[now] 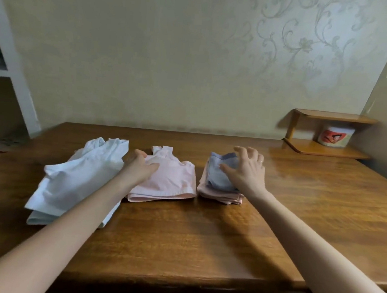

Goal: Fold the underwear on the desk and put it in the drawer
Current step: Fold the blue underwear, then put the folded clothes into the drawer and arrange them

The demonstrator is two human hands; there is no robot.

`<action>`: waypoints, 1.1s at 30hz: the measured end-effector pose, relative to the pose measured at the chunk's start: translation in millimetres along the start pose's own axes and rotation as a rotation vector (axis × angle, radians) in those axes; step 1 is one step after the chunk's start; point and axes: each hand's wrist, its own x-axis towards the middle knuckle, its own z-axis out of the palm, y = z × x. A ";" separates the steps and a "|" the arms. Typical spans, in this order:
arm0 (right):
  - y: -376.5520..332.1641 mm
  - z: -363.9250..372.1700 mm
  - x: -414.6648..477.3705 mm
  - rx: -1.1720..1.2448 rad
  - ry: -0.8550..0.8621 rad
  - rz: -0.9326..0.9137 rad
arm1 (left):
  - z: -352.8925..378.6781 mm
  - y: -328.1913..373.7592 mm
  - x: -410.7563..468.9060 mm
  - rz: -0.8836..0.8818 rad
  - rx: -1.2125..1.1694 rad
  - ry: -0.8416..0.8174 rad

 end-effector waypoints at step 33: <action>-109.1 11.6 36.1 0.746 -0.626 0.046 | -107.9 -57.0 0.9 0.242 -0.699 -0.227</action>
